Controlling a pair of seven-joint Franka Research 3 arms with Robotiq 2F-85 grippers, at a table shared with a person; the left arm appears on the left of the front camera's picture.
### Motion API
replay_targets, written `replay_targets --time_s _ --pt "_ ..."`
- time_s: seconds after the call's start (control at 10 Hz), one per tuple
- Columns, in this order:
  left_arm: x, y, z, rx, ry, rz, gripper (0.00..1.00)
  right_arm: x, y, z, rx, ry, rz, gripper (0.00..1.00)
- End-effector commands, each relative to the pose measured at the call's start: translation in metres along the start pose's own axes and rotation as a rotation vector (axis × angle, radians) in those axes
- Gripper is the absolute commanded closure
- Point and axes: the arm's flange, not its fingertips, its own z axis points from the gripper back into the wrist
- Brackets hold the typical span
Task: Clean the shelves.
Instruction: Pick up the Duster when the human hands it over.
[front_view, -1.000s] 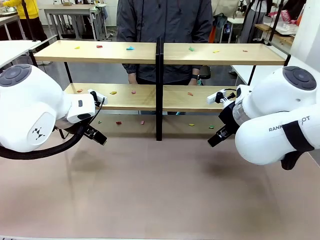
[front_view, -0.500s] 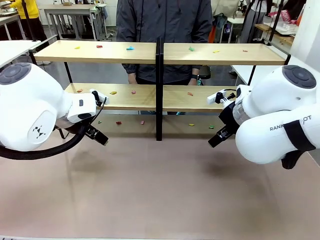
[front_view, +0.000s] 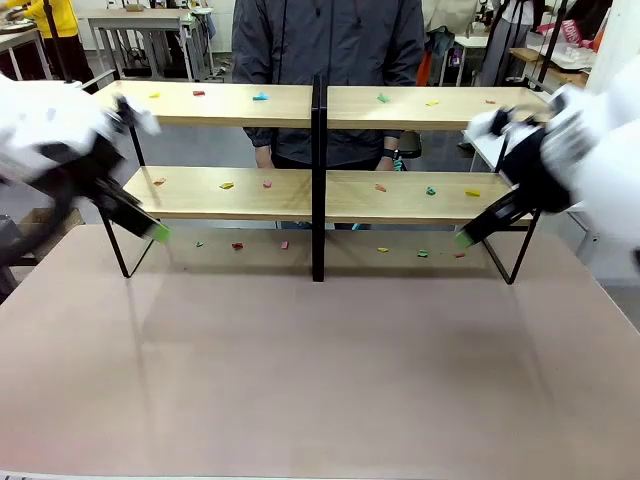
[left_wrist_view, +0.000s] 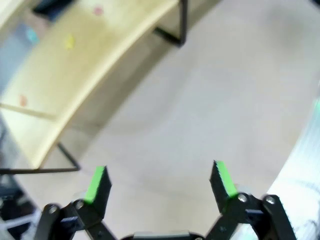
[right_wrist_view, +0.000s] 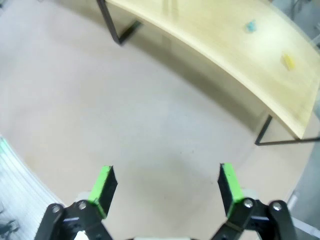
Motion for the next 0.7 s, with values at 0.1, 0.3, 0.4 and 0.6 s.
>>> replay_targets --time_s 0.1,0.3,0.4,0.6 --pt "-0.099 -0.032 0.095 -0.135 -0.241 -0.156 0.00 -0.050 -0.019 0.125 0.079 -0.135 0.037 0.00" --pt "-0.105 -0.019 0.130 -0.091 -0.397 -0.149 0.00 -0.054 -0.026 0.179 0.011 -0.206 0.026 0.00" --pt "-0.104 -0.021 0.139 -0.060 -0.499 -0.161 0.00 -0.054 -0.026 0.193 0.009 -0.244 0.022 0.00" --pt "-0.103 -0.029 0.140 -0.041 -0.566 -0.170 0.00 -0.056 -0.024 0.205 -0.005 -0.288 0.024 0.00"
